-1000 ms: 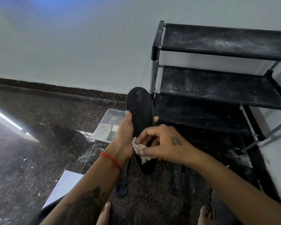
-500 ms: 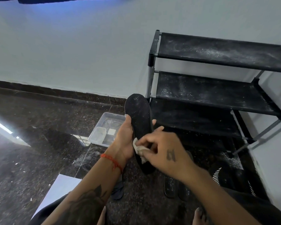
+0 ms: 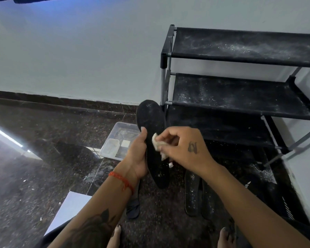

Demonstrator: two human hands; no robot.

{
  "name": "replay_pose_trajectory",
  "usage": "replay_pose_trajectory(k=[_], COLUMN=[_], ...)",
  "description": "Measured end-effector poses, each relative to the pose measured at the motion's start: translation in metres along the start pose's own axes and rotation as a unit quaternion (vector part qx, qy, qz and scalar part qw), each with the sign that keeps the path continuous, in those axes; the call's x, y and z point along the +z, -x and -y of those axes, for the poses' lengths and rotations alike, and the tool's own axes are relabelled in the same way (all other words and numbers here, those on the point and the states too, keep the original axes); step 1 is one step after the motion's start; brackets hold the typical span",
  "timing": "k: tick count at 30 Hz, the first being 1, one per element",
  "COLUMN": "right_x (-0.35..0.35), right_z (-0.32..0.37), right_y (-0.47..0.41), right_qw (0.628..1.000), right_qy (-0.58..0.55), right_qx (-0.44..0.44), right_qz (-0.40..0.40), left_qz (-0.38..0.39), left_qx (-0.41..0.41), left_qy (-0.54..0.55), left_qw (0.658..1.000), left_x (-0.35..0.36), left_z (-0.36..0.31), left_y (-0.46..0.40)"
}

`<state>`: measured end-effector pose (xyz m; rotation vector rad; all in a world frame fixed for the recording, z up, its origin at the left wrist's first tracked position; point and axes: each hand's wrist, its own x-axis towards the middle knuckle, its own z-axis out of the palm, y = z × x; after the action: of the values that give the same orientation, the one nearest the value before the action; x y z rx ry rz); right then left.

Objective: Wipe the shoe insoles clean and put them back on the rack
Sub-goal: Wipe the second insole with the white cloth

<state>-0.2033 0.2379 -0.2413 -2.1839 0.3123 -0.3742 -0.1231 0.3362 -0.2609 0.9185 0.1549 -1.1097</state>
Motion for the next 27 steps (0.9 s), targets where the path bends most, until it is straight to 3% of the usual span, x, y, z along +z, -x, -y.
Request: replay_pose_trajectory(k=[2, 4, 11, 14, 18, 20, 24, 27], right_x=[0.004, 0.010, 0.004, -0.006, -0.006, 0.001, 0.000, -0.006], right_z=[0.008, 0.007, -0.015, -0.011, 0.008, 0.011, -0.001, -0.007], right_y=[0.009, 0.016, 0.003, 0.001, 0.012, 0.017, 0.010, 0.007], right_qw=[0.991, 0.983, 0.989, 0.998, 0.978, 0.968, 0.978, 0.986], right_qy=[-0.049, -0.034, 0.148, 0.061, -0.057, -0.045, 0.170, 0.167], right_qx=[0.004, 0.002, -0.003, 0.002, -0.009, -0.019, -0.047, -0.017], right_qz=[0.124, 0.180, 0.001, -0.029, 0.202, 0.246, 0.110, 0.020], left_qz=[-0.006, -0.014, -0.017, -0.025, -0.055, -0.068, -0.078, -0.075], left_qx=[0.018, 0.033, 0.015, 0.014, 0.040, 0.035, 0.020, 0.025], left_qy=[0.027, 0.038, -0.054, -0.060, 0.017, 0.042, 0.020, -0.026], left_qw=[0.999, 0.999, 0.998, 0.998, 0.998, 0.996, 0.997, 0.997], left_x=[-0.003, -0.006, -0.003, -0.003, -0.003, -0.003, -0.008, -0.007], left_z=[-0.004, -0.004, 0.003, 0.001, -0.007, -0.007, -0.003, -0.002], left_y=[-0.002, -0.004, -0.001, 0.000, 0.000, -0.001, -0.006, -0.004])
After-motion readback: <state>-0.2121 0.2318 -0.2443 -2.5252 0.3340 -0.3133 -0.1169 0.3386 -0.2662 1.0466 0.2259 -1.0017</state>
